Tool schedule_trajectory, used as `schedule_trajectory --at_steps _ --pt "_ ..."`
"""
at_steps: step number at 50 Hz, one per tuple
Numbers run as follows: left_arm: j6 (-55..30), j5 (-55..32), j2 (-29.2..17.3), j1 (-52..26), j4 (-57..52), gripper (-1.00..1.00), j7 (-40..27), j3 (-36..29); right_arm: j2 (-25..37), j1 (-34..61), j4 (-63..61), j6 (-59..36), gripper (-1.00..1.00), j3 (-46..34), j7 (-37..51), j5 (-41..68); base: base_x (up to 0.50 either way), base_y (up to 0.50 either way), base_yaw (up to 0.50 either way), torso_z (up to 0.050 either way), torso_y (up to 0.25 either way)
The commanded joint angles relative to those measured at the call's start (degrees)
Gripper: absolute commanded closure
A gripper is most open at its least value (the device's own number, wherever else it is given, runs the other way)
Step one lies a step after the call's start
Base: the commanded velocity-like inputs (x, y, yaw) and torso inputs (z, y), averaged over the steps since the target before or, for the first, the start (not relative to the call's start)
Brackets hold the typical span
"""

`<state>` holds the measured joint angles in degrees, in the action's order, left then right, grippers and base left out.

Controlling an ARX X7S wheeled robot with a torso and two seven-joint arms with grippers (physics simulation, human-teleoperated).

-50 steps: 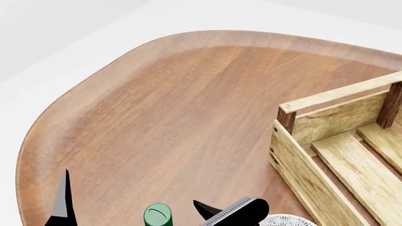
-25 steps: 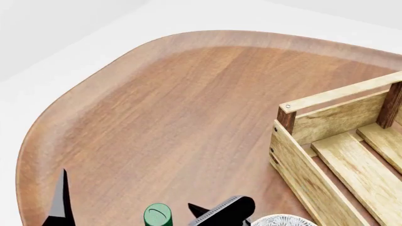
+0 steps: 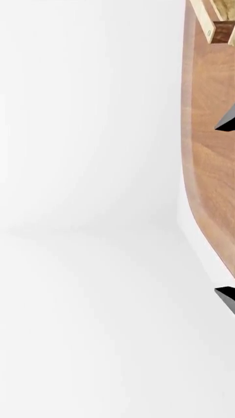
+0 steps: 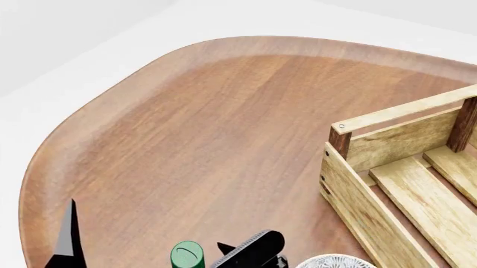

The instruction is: Pick up the salad dressing and put it in the tray.

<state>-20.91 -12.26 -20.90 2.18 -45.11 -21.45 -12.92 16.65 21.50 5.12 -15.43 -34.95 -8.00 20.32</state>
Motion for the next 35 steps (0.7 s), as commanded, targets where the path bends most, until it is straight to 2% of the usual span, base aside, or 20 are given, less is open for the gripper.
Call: schedule_trajectory --at_steps 1,16,17,24,35 --pt "0.1 0.7 0.9 0.2 0.3 -1.00 1.2 1.6 -2.3 1.1 3.9 1.2 -1.00 -1.2 -2.0 -3.6 0.00 0.00 0.00 0.000 0.000" --pt "0.9 0.2 0.6 0.6 0.8 -1.00 1.0 1.9 -3.8 2.0 7.2 3.0 -1.00 -2.2 -1.9 -4.6 0.00 0.00 0.00 0.000 0.000" --pt "0.9 0.1 0.6 0.6 0.8 -1.00 1.0 1.9 -3.9 2.3 7.9 3.2 1.00 -1.8 -1.7 -4.5 0.00 0.00 0.00 0.000 0.000" --pt "1.0 0.2 0.5 0.6 0.8 -1.00 0.9 1.6 -3.9 2.6 8.5 3.7 1.00 -0.4 -0.7 -3.6 0.00 0.00 0.00 0.000 0.000" --pt "1.0 0.1 0.2 0.5 0.7 -1.00 0.6 1.5 -1.5 1.4 -0.2 0.1 1.00 0.6 1.1 -2.0 0.00 0.00 0.00 0.000 0.001"
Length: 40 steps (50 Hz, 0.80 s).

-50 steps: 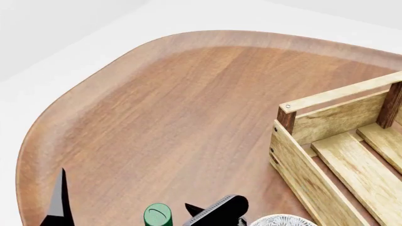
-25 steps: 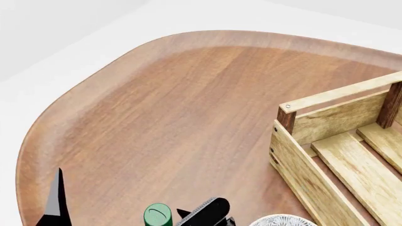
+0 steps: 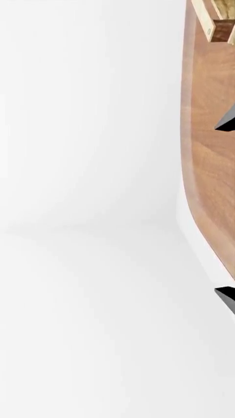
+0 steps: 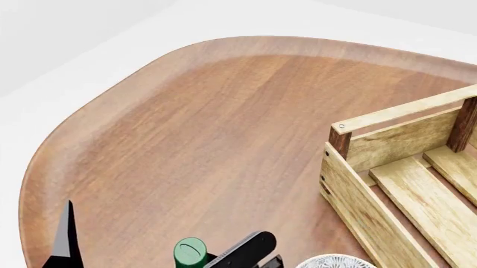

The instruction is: Pick up the salad dressing and put it in the tray.

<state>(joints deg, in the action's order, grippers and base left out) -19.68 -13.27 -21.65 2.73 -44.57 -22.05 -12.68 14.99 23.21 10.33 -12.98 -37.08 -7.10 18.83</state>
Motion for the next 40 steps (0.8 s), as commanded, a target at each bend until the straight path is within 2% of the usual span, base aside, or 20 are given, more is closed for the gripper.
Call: schedule_trajectory --at_steps 1,20,40 --pt "-0.3 1.1 1.0 -0.1 0.2 -1.00 1.2 1.2 0.4 -0.4 -6.4 -2.9 1.00 2.9 0.4 -0.2 0.00 0.00 0.00 0.000 0.000" --pt "-0.9 0.5 0.5 -0.6 -0.1 -1.00 0.8 1.1 6.9 0.4 -29.4 -16.4 1.00 8.3 4.8 7.7 0.00 0.00 0.00 0.000 0.001" --pt "-0.5 0.6 0.3 -0.2 -0.1 -1.00 0.4 0.5 12.8 4.4 -38.0 -27.0 1.00 21.4 12.5 16.1 0.00 0.00 0.00 0.000 0.000"
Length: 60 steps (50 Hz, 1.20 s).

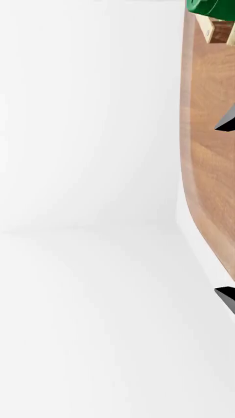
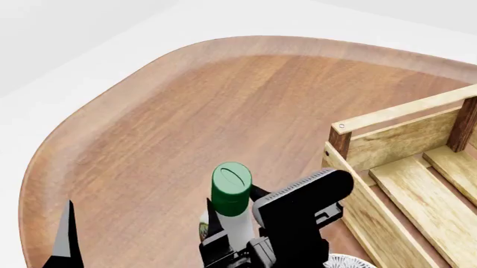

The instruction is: Pick up the salad dressing and put it in the tray.

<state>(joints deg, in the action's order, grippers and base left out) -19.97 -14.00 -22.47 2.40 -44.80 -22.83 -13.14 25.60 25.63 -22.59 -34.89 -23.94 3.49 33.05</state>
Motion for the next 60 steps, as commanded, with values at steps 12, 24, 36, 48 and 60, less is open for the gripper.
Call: schedule_trajectory --at_steps 12,24,36,48,60 --pt "-0.4 1.5 1.0 0.0 -0.1 -1.00 0.8 0.4 7.2 3.0 -4.9 -6.1 1.00 17.1 4.6 3.7 0.00 0.00 0.00 0.000 0.000" --pt "-0.4 1.4 0.7 -0.1 -0.1 -1.00 0.5 0.3 10.8 3.4 -5.6 -7.3 1.00 21.8 6.8 3.8 0.00 0.00 0.00 0.000 0.001" --pt "-0.2 1.6 0.5 0.0 -0.1 -1.00 0.3 -0.1 11.6 6.8 1.8 -6.1 1.00 23.6 7.6 1.4 0.00 0.00 0.00 0.000 0.000" --pt "-0.6 1.7 0.3 -0.4 -0.3 -1.00 0.0 -0.5 10.4 13.0 13.6 -2.1 1.00 21.9 8.5 -4.5 0.00 0.00 0.00 0.000 0.001" --pt "-1.1 0.5 -0.1 -0.3 -1.0 -1.00 -0.1 0.2 9.9 18.0 23.5 0.0 1.00 19.8 9.5 -9.1 0.00 0.00 0.00 0.000 0.001"
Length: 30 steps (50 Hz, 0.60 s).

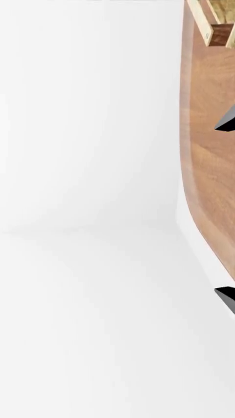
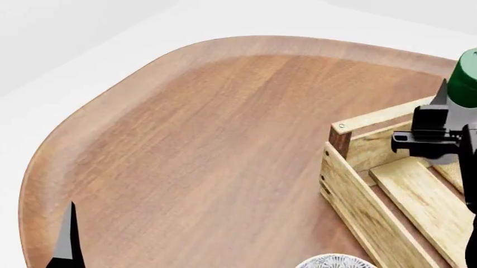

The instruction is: Pick up the salad dressing and put it in the tray.

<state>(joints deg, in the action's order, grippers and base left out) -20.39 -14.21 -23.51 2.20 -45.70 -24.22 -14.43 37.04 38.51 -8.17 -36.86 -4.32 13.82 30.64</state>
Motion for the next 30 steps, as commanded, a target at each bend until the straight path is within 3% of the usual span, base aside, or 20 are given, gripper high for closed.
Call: schedule_trajectory --at_steps 1,30 --pt "-0.7 0.7 0.9 -0.2 -0.2 -1.00 1.3 1.5 -1.5 5.4 9.6 2.3 1.00 -0.1 -0.9 -7.1 0.00 0.00 0.00 0.000 0.000" --pt "-0.6 1.0 0.5 -0.1 -0.1 -1.00 0.6 0.8 -3.9 13.8 33.3 12.0 1.00 -1.1 -0.7 -12.8 0.00 0.00 0.00 0.000 0.000"
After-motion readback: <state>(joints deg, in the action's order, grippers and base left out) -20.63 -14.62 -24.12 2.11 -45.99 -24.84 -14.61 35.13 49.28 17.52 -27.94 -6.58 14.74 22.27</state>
